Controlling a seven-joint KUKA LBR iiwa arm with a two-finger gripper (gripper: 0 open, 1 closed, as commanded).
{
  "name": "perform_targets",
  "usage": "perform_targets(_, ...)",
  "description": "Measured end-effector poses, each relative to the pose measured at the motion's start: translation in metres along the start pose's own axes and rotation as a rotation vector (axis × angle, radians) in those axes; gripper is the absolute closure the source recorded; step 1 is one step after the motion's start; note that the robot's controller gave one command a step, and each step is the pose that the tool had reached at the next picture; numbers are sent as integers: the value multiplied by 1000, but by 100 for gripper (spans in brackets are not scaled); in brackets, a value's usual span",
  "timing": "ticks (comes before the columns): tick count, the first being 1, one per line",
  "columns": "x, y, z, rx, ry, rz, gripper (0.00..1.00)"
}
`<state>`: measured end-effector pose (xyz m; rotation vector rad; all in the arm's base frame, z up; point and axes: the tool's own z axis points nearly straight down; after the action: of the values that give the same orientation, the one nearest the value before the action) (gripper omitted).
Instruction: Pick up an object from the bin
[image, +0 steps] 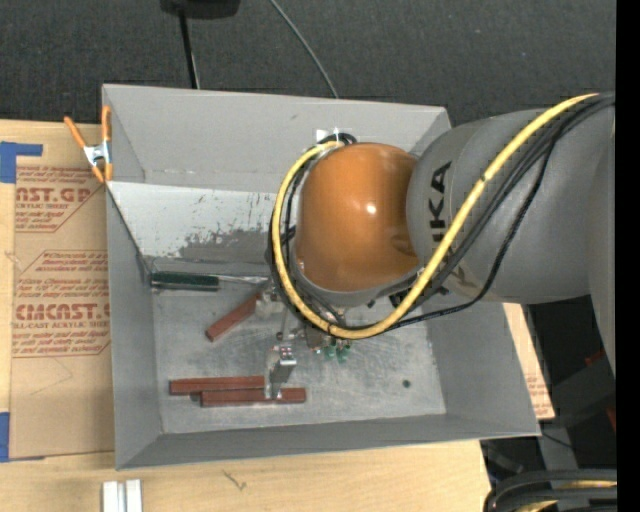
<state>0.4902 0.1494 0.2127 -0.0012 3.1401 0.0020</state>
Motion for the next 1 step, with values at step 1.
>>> perform_targets(1, -48, -1, 53, 0, -4, -105, 0)
